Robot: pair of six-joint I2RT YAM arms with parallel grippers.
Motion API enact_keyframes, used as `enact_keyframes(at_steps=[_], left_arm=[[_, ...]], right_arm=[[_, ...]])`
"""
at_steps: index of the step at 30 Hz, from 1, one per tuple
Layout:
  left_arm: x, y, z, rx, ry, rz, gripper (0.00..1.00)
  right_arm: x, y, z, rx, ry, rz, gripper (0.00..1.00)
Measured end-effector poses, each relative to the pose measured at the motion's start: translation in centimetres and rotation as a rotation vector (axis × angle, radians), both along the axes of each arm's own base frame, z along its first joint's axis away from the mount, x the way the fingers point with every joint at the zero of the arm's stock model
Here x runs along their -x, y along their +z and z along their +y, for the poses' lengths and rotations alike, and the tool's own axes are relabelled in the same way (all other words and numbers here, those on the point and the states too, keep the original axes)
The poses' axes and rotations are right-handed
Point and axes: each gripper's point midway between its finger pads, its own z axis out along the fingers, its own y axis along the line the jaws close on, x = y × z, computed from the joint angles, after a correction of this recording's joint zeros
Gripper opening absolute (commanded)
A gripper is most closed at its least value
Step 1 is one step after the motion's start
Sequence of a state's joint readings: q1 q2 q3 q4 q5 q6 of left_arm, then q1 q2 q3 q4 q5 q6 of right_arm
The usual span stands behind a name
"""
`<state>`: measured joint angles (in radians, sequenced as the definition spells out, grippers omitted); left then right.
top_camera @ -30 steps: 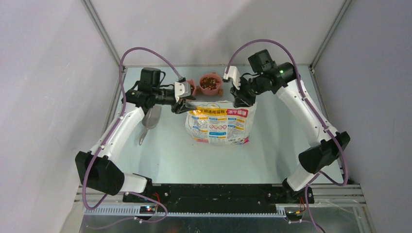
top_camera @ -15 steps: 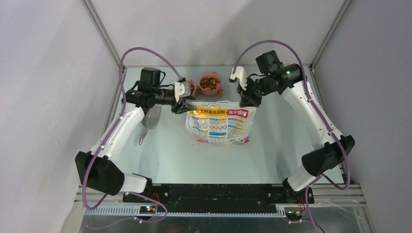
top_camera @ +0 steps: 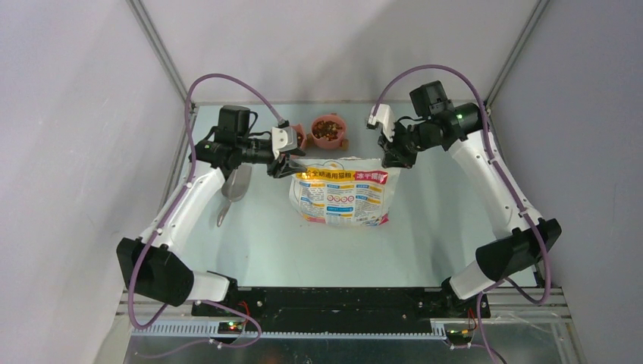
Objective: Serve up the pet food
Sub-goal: Close the pet food bag at the center of the board.
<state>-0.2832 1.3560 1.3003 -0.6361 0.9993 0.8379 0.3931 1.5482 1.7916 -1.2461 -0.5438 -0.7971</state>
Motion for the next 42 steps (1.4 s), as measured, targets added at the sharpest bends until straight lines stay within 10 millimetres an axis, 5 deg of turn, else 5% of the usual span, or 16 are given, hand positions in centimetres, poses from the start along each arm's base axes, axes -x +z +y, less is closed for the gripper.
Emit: enact_keyframes(at_steps=[7, 12, 16, 20, 23, 28, 34, 42], left_arm=[[0.2, 0.5, 0.0, 0.008, -0.001, -0.015, 0.53], [0.3, 0.9, -0.5, 0.023, -0.012, -0.019, 0.54], [0.8, 1.3, -1.3, 0.038, -0.036, -0.019, 0.55], [1.2, 1.7, -2.1, 0.051, -0.059, -0.026, 0.55], [1.3, 1.9, -2.6, 0.058, -0.069, -0.030, 0.55], [1.4, 1.8, -3.2, 0.063, -0.081, -0.024, 0.55], [1.2, 1.5, -3.4, 0.062, -0.080, -0.009, 0.55], [0.8, 1.3, -3.2, 0.045, -0.054, -0.016, 0.55]], right_arm=[[0.1, 0.0, 0.1, -0.006, 0.018, -0.002, 0.00], [0.0, 0.0, 0.0, -0.005, 0.013, -0.003, 0.18], [0.1, -0.2, -0.5, 0.002, -0.001, -0.002, 0.20], [0.3, -0.6, -1.6, 0.009, -0.029, 0.010, 0.16], [0.4, -0.8, -2.2, 0.011, -0.041, 0.013, 0.00], [0.4, -0.7, -2.3, 0.008, -0.038, 0.006, 0.00], [0.3, -0.5, -1.9, -0.010, -0.046, 0.005, 0.37], [1.1, 1.1, 3.7, -0.079, 0.077, -0.049, 0.41]])
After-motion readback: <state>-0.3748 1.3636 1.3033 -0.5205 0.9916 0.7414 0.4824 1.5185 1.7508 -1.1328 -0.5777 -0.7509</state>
